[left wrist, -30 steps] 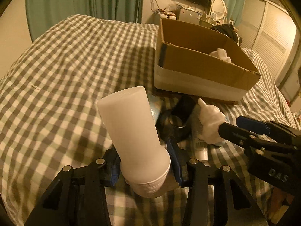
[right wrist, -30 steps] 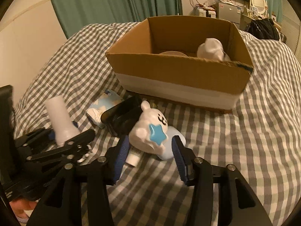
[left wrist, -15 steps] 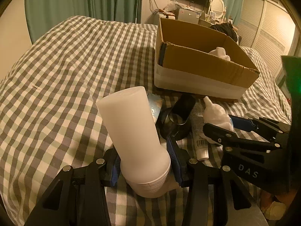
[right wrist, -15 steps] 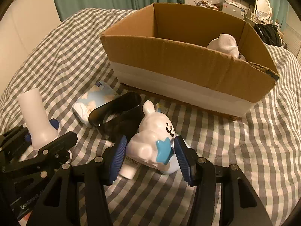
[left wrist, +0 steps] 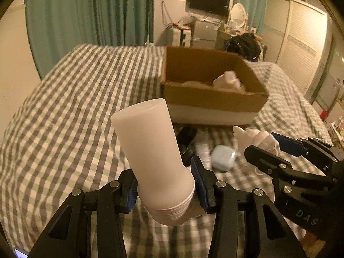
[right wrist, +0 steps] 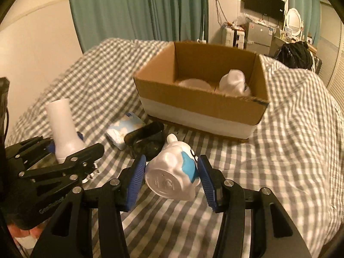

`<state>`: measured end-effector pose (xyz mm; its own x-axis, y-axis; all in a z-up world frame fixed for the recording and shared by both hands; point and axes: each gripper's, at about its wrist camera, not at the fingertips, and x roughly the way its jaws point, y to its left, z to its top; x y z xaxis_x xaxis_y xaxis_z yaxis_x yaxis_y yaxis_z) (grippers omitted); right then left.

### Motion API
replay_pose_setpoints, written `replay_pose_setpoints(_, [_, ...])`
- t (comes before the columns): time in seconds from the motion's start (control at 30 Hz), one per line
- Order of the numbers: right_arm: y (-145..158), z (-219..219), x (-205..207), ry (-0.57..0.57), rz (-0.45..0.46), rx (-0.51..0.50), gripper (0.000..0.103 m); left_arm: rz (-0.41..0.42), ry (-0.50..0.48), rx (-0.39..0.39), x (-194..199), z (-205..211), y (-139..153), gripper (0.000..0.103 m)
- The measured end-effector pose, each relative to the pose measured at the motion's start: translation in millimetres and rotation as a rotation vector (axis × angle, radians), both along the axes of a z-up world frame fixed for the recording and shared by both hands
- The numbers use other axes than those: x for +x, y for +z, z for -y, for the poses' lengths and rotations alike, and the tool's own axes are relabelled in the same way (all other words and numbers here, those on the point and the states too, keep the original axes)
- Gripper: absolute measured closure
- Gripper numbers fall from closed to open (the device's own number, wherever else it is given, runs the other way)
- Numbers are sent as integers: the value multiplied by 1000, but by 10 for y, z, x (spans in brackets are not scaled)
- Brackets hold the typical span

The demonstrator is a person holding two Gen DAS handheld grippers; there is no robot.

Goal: Organize objects
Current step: 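Carry bottle and bunny into the box and release both tools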

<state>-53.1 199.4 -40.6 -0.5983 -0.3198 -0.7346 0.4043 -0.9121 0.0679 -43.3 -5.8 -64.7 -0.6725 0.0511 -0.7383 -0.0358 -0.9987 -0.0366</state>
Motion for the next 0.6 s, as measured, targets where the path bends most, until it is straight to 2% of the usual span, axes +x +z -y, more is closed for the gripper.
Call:
replay_pose_setpoints(0.27, [627, -96, 214, 11, -130, -29, 53, -87, -65, -1, -55, -163, 497, 57])
replay_pose_setpoints(0.47, [1083, -134, 168, 29, -239, -47, 53, -161, -100, -15, -339, -257, 891, 57])
replay_pose_setpoints(0.6, [1264, -186, -24, 28, -271, -73, 53, -199, -114, -20, -663, -310, 1070, 57])
